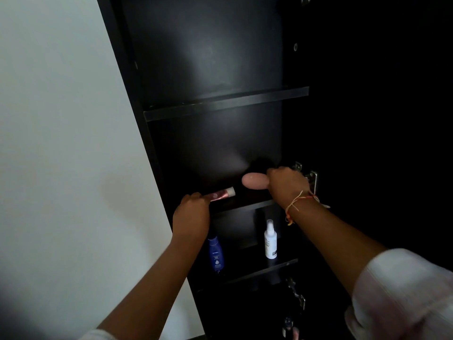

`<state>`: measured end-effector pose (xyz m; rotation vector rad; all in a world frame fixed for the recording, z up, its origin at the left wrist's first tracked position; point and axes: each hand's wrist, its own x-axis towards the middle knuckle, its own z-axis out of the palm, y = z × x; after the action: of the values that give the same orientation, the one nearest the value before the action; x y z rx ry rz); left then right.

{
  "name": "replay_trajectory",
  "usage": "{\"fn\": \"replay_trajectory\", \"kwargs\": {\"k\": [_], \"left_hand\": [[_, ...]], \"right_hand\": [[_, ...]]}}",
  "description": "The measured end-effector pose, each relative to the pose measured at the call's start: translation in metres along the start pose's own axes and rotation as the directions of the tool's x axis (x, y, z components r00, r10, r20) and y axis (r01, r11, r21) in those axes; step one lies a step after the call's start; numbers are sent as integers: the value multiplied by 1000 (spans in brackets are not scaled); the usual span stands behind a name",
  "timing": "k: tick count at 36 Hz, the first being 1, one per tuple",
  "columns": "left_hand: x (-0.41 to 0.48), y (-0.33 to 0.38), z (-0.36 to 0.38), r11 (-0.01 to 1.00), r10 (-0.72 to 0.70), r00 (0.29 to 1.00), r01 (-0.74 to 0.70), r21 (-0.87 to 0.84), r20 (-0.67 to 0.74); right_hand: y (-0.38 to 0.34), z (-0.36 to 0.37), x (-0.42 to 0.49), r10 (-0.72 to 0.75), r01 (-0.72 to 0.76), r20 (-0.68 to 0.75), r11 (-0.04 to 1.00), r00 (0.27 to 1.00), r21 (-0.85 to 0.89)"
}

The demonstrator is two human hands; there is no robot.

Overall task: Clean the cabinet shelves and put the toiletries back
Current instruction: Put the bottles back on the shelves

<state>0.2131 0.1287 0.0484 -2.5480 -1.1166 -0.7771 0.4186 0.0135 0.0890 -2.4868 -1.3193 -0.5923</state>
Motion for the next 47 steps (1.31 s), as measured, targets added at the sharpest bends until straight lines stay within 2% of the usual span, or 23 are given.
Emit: {"fn": "replay_trajectory", "kwargs": {"k": [5,10,15,18,21,23,26,29,34,38,42,45,47], "left_hand": [[4,-5,6,999,-11,1000,12,-52,18],[7,-6,10,995,-41,999,43,-91,19],[3,2,7,985,-26,995,8,-175,-96],[-5,11,4,968,39,982,-82,-236,-183],[-13,22,1,924,116,965,-192,-330,-237],[-22,30,3,879,155,963,-237,-414,-221],[-40,42,11,802,187,969,-244,-545,-158],[-59,50,26,726,184,980,-190,-661,-79],[-99,58,67,658,191,975,-39,-752,116],[-136,64,111,648,167,926,156,-745,339],[-167,72,146,681,159,842,284,-675,515],[-187,79,173,688,192,723,383,-617,663],[-197,83,191,674,209,645,450,-586,735]], "right_hand": [[2,9,8,-19,19,25,1000,1000,-1],[3,20,11,-10,11,-37,1000,999,18],[1,26,7,24,-10,-136,994,990,105],[0,23,-1,30,4,-199,986,980,167],[-3,19,-14,60,16,-266,961,962,275],[-6,20,-26,88,24,-294,933,952,359],[-9,27,-48,121,26,-309,901,943,432],[-12,40,-76,167,8,-291,857,942,515],[-11,82,-132,243,-124,-115,782,963,611],[0,130,-183,309,-334,140,775,941,536],[9,167,-234,370,-542,434,744,821,390],[12,189,-272,387,-605,596,767,703,216],[11,195,-291,415,-634,646,761,640,139]]}}
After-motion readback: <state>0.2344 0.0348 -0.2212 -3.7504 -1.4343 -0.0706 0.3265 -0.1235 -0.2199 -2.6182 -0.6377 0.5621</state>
